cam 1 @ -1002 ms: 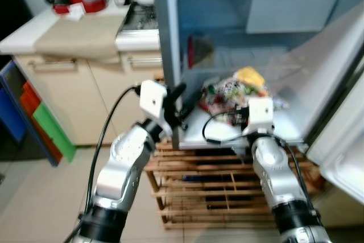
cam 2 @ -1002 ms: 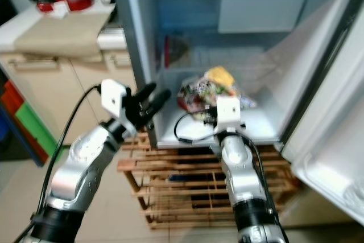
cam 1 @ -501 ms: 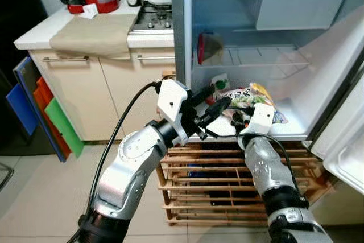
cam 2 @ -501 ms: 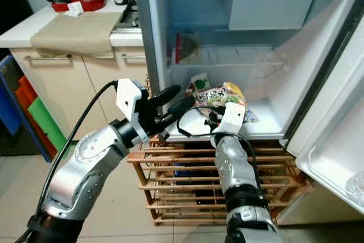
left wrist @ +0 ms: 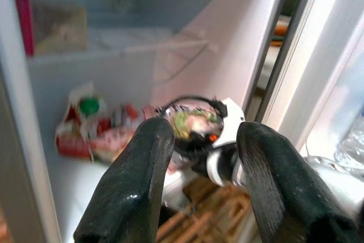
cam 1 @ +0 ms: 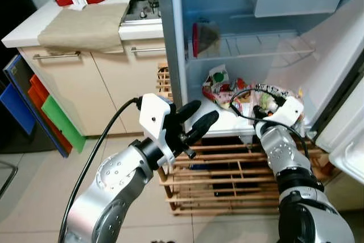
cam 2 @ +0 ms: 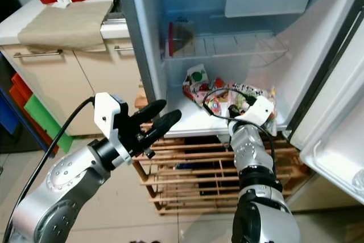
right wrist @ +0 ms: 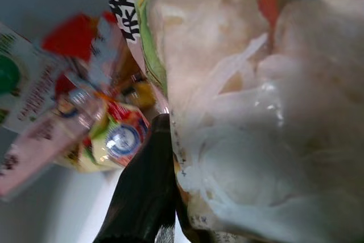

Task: Restocking fridge

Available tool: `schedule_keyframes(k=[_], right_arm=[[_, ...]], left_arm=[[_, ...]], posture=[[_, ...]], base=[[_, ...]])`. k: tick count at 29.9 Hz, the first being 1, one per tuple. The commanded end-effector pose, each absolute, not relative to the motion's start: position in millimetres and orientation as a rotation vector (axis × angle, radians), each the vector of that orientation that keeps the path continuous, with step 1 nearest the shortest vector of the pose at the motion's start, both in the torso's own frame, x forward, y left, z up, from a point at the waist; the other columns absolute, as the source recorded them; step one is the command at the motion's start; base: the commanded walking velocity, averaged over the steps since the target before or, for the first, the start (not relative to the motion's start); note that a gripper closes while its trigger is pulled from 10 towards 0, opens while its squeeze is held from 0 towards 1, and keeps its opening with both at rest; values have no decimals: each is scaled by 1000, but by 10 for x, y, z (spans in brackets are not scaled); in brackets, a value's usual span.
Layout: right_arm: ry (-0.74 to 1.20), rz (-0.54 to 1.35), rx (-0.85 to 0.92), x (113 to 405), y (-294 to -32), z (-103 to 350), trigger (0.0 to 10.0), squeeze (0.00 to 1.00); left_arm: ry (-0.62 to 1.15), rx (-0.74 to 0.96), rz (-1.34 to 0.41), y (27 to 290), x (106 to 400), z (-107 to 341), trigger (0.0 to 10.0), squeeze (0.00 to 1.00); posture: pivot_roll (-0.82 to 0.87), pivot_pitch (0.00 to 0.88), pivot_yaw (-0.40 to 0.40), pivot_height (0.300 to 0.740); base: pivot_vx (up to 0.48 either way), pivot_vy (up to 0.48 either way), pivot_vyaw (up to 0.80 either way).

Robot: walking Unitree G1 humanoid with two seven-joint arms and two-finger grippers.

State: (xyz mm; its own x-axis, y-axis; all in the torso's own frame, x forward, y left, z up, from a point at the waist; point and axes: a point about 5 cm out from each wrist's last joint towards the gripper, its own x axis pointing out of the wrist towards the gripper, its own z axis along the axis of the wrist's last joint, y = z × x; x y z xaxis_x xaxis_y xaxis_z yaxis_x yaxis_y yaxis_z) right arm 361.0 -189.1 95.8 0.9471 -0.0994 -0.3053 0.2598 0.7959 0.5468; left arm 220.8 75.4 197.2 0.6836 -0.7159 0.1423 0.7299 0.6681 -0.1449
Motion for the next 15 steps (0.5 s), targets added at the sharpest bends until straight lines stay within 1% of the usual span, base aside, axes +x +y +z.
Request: schedule_keyframes(k=[1, 3, 6, 9, 10, 11, 12, 13, 14, 15], right_arm=[[244, -158, 643, 3662, -1823, 1057, 0, 0], [228, -141, 645, 3656, -1820, 1074, 0, 0], [205, -65, 611, 3672, -1777, 1131, 0, 0], [204, -40, 592, 3678, -1770, 1146, 0, 0], [217, 18, 499, 3687, -1779, 1182, 0, 0], [229, 36, 450, 3689, -1792, 1192, 0, 0], [237, 60, 408, 3695, -1798, 1208, 392, 0], [242, 77, 370, 3696, -1809, 1223, 6549, 0], [240, 98, 314, 3701, -1818, 1246, 10000, 0], [240, 98, 314, 3701, -1818, 1246, 10000, 0]], left_arm=[[-71, -197, -808, 765, 2164, 2001, 10000, 0], [-60, -206, -802, 762, 2117, 2007, 10000, 0], [-39, -224, -773, 766, 2072, 1999, 10000, 0], [-31, -232, -763, 765, 2058, 2000, 10000, 0], [-15, -235, -734, 762, 2033, 1993, 10000, 0], [-9, -234, -721, 760, 2025, 1987, 10000, 0], [0, -229, -706, 761, 2025, 1974, 10000, 0], [5, -229, -696, 755, 2017, 1969, 10000, 0], [8, -232, -690, 746, 2007, 1965, 10000, 0], [8, -232, -690, 746, 2007, 1965, 10000, 0]], posture=[[52, 194, 140, 740], [52, 210, 142, 740], [44, 238, 142, 740], [43, 240, 142, 740], [33, 256, 137, 740], [30, 259, 135, 740], [30, 259, 135, 740], [25, 265, 130, 740], [24, 266, 128, 740], [24, 266, 128, 740]], base=[[0, 0, 0], [0, 0, 0], [0, 0, 0], [0, 0, 0], [0, 0, 0], [0, 0, 0], [0, 0, 0], [0, 0, 0], [0, 0, 0], [0, 0, 0]])
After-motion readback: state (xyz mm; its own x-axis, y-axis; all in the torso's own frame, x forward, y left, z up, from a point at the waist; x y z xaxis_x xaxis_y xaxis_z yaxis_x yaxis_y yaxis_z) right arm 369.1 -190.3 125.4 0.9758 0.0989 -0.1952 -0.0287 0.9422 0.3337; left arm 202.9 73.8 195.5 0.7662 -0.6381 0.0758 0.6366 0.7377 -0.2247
